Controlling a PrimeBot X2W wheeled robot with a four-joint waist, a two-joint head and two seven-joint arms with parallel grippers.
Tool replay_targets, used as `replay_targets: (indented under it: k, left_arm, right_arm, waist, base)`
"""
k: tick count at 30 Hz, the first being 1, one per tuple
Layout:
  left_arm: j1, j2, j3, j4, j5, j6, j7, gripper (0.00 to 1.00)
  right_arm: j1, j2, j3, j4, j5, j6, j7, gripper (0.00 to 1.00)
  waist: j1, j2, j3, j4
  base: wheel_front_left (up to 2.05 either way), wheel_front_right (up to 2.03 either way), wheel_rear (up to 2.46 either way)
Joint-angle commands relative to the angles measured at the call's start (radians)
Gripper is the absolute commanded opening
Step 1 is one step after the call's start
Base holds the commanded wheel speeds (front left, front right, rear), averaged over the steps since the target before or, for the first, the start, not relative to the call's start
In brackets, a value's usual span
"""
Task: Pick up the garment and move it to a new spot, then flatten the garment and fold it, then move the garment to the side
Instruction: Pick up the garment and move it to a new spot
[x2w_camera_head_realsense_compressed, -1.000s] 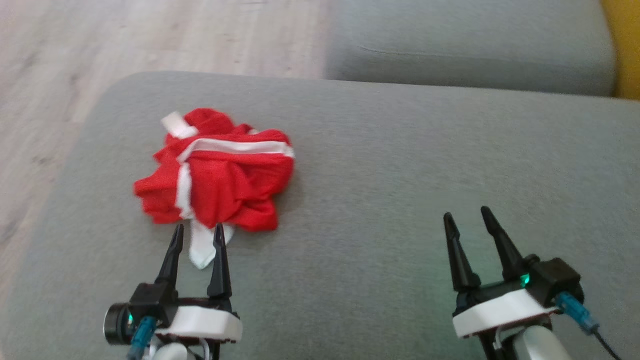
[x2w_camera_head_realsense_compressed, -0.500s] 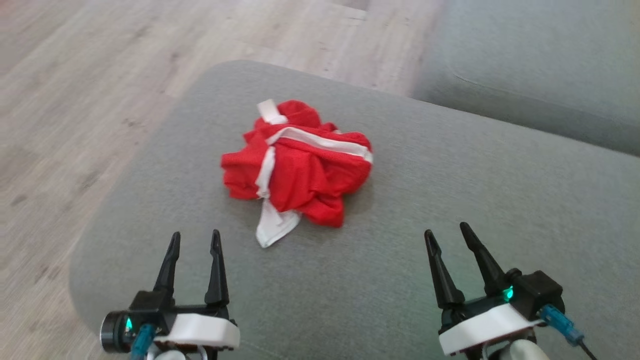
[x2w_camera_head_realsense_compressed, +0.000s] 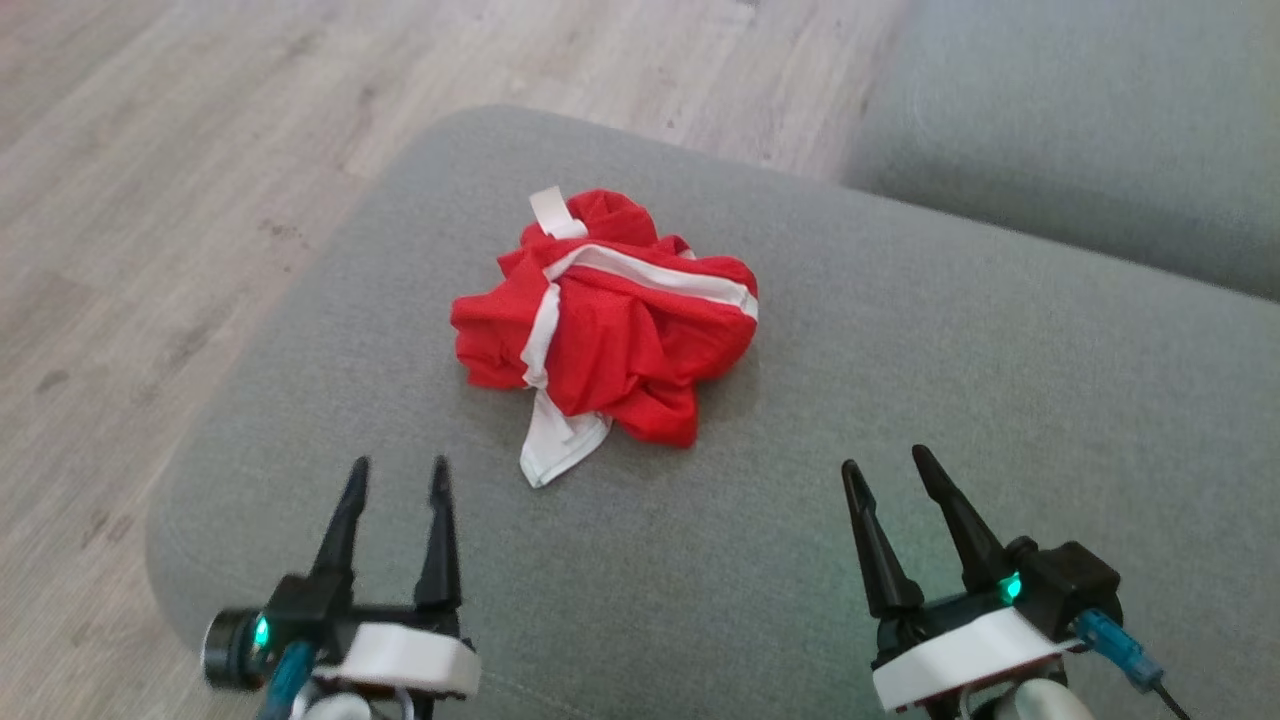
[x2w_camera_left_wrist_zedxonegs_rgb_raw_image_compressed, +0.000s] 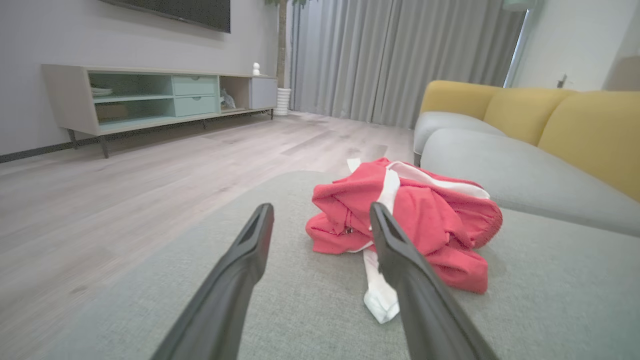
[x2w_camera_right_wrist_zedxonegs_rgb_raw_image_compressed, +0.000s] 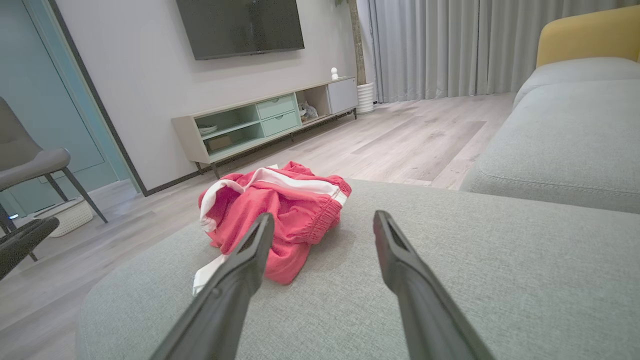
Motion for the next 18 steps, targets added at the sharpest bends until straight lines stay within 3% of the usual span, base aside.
replay_targets:
  k: [1, 10, 18]
  left_arm:
    - [-0.088, 0.022, 0.015, -0.015, 0.015, -0.016, 0.006, 1.00]
    - [-0.352, 0.102, -0.070, 0.092, 0.012, -0.130, 0.222, 1.00]
    - [-0.522, 0.166, -0.131, 0.234, -0.043, -0.149, 0.367, 1.00]
  right_arm:
    - [-0.042, -0.008, 0.018, -0.039, -0.005, -0.001, -0.011, 1.00]
    - [-0.091, -0.008, 0.002, -0.042, -0.039, -0.001, -0.011, 1.00]
    - [-0.136, -0.008, -0.004, -0.046, -0.051, -0.001, -0.011, 1.00]
  waist:
    - [0.0001, 0.0000, 0.027, -0.017]
    - [0.0001, 0.0000, 0.123, -0.071]
    - [0.0001, 0.0000, 0.195, -0.136]
  base:
    - [0.00, 0.00, 0.00]
    - [0.00, 0.00, 0.00]
    - [0.00, 0.00, 0.00]
